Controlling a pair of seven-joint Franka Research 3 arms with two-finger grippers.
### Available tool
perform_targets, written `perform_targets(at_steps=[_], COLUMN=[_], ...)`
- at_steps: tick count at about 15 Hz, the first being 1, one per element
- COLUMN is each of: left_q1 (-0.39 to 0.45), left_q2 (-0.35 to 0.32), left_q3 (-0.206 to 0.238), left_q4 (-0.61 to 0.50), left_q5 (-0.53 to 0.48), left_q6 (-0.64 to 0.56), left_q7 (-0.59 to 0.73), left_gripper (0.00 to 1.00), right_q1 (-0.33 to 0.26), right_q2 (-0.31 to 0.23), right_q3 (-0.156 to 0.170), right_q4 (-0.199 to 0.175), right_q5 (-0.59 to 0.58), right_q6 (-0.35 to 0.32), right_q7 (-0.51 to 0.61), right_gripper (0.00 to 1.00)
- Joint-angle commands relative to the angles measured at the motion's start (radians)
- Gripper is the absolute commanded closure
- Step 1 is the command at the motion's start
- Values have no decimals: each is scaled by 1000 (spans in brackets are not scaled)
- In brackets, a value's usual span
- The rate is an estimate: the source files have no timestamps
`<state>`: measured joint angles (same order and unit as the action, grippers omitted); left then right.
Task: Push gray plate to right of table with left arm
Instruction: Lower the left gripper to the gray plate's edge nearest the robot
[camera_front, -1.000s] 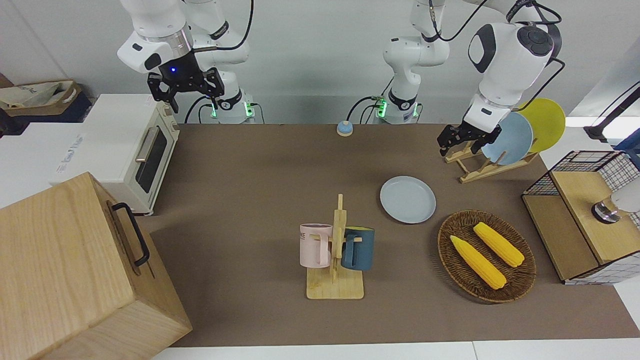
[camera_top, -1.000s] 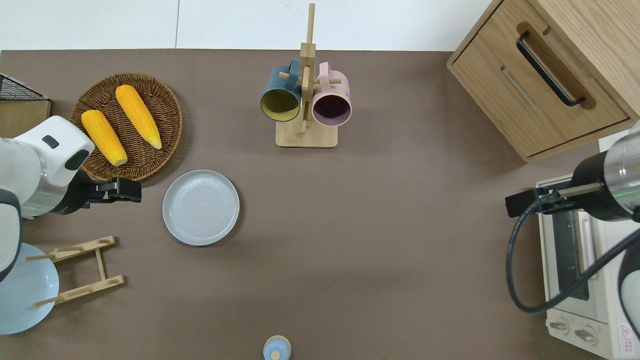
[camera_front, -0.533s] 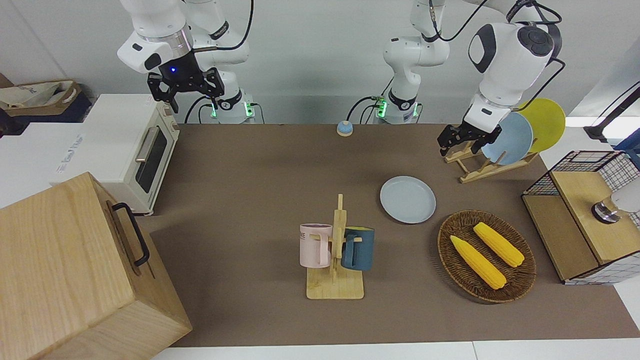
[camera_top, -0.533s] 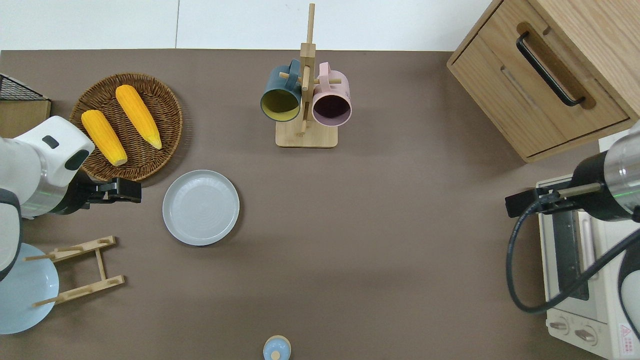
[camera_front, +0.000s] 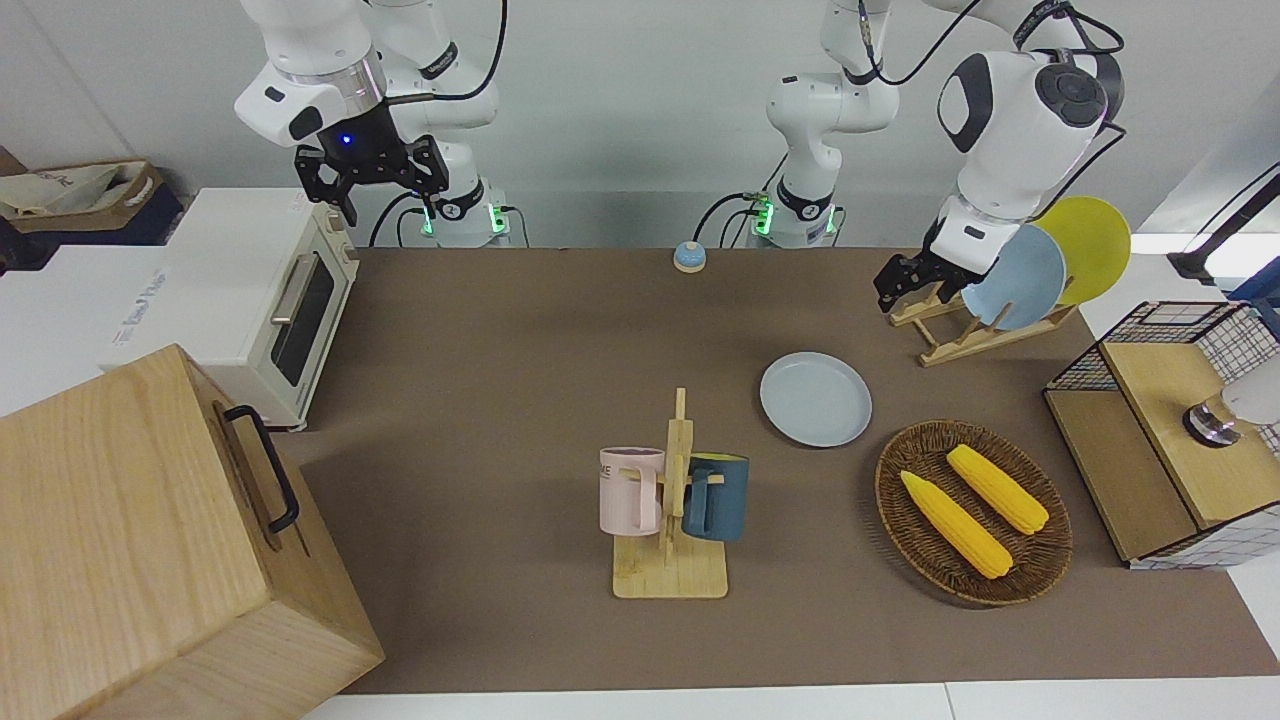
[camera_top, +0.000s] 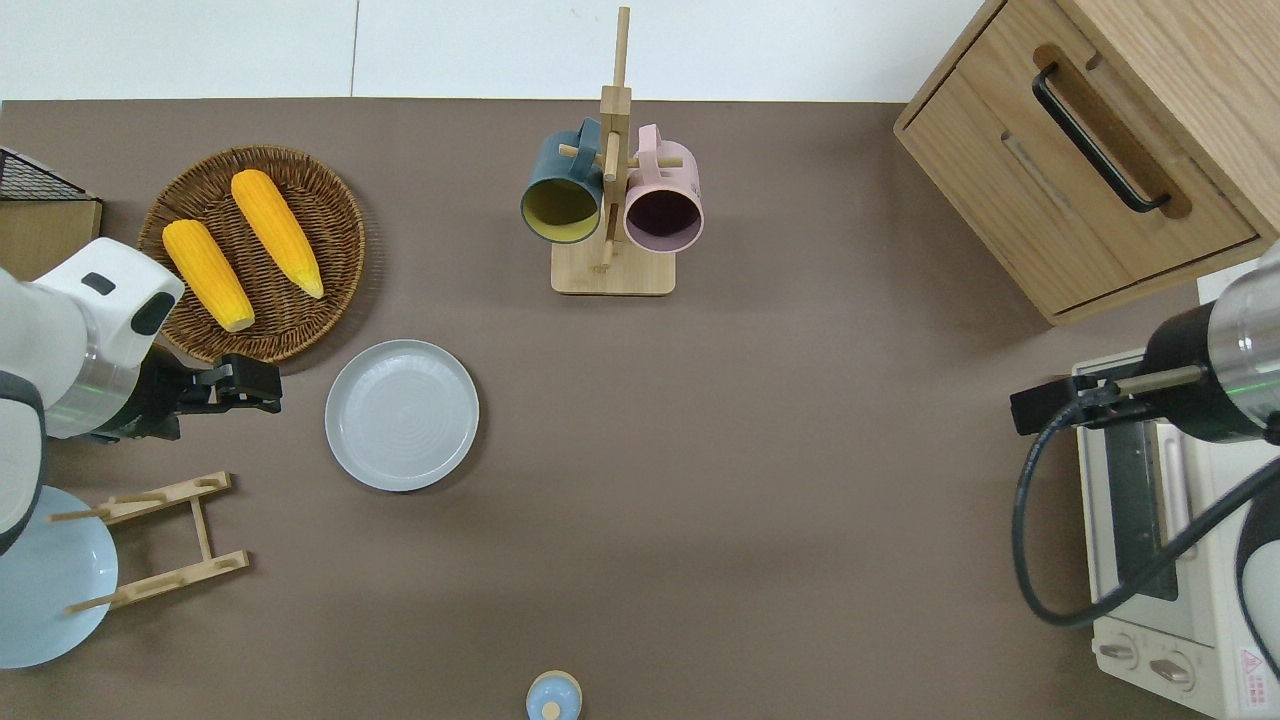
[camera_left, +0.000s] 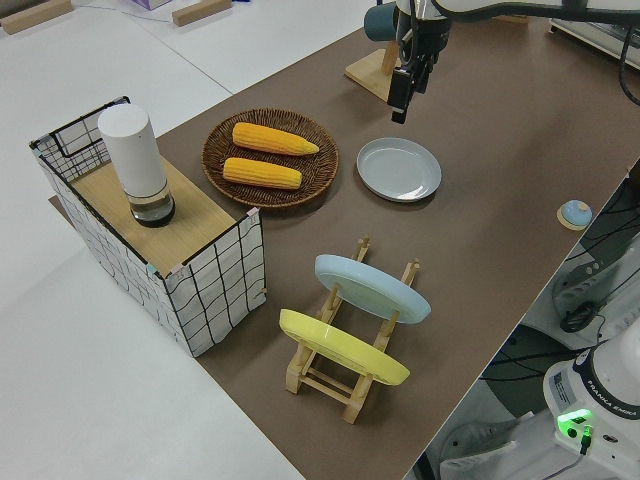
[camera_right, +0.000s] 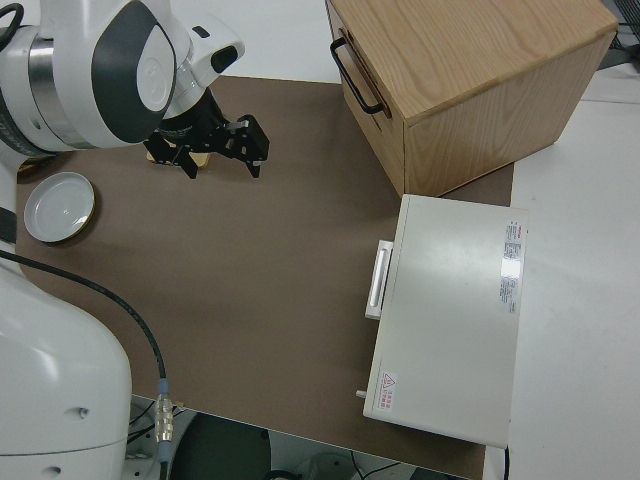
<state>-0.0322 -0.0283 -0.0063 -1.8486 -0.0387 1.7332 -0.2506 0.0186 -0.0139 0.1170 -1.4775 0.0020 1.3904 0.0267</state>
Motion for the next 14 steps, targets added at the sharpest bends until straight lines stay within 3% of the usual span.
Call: perform_targets(at_steps=[1, 8, 14], left_q1=[6, 6, 15], left_q2=[5, -24, -68], left_q3=[-3, -3, -3], left_q4=[-13, -158, -368], left_q5=[0, 0, 2], left_q6=[3, 164, 377], left_q7=[-79, -167, -165], left_gripper=[2, 2, 2], right_q1=[-20, -20, -20], right_q2=[-3, -3, -3], right_q3=[13, 13, 13], right_q4=[8, 8, 8], right_q5=[10, 10, 10], right_q6=[-14, -14, -14], right_q7=[2, 2, 2], right_gripper=[17, 17, 17])
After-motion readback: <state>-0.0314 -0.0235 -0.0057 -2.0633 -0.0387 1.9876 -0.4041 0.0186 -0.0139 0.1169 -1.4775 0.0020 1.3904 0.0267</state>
